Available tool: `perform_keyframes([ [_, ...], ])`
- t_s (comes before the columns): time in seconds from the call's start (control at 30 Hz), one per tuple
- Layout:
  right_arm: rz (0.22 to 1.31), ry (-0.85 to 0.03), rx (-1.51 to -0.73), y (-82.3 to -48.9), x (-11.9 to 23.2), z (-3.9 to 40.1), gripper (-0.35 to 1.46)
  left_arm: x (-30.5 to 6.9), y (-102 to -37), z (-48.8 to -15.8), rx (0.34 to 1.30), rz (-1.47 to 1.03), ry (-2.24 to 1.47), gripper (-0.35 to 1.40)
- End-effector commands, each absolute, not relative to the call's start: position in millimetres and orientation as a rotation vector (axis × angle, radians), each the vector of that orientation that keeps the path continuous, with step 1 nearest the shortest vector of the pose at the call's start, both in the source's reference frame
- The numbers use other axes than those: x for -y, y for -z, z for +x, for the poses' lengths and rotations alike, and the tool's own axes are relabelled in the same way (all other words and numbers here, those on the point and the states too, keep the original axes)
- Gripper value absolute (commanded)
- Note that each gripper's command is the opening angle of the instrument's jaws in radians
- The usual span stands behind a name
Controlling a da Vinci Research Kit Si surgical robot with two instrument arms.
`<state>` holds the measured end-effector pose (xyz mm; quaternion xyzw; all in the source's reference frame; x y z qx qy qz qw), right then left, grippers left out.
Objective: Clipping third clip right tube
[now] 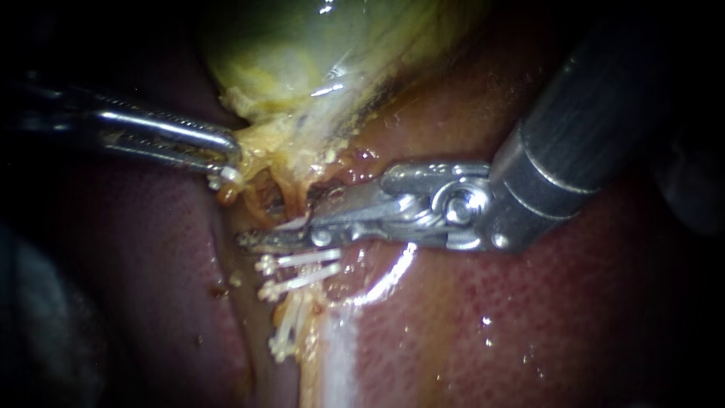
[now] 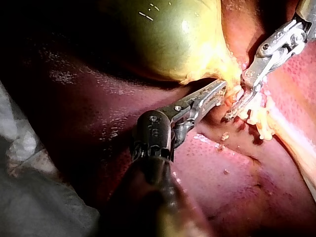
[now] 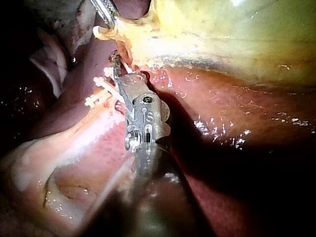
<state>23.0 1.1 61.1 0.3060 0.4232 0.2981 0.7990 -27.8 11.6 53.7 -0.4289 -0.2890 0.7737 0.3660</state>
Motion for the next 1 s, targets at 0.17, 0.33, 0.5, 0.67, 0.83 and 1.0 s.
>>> perform_keyframes([
  [0.17, 0.657, -0.640, -0.908, -61.1, -1.1, 22.9, 0.04, -11.6, -53.8, -27.8, 0.743, -1.103, -1.989, -0.35],
  [0.33, 0.657, -0.640, -0.911, -61.2, -1.1, 23.0, 0.35, -11.7, -53.9, -27.7, 0.744, -1.103, -1.989, -0.35],
  [0.5, 0.659, -0.627, -0.979, -61.3, -1.3, 23.2, 0.50, -11.7, -54.0, -27.2, 0.746, -1.104, -1.991, -0.35],
  [0.67, 0.652, -0.597, -1.023, -60.6, -1.8, 22.2, 0.50, -11.8, -53.9, -26.8, 0.749, -1.105, -1.992, -0.35],
  [0.83, 0.672, -0.588, -1.057, -58.8, -3.3, 20.5, 0.50, -11.9, -54.0, -26.5, 0.754, -1.106, -1.993, -0.35],
  [1.0, 0.738, -0.560, -1.107, -58.1, -3.4, 19.4, 0.50, -12.0, -54.2, -26.2, 0.752, -1.106, -1.993, -0.35],
])
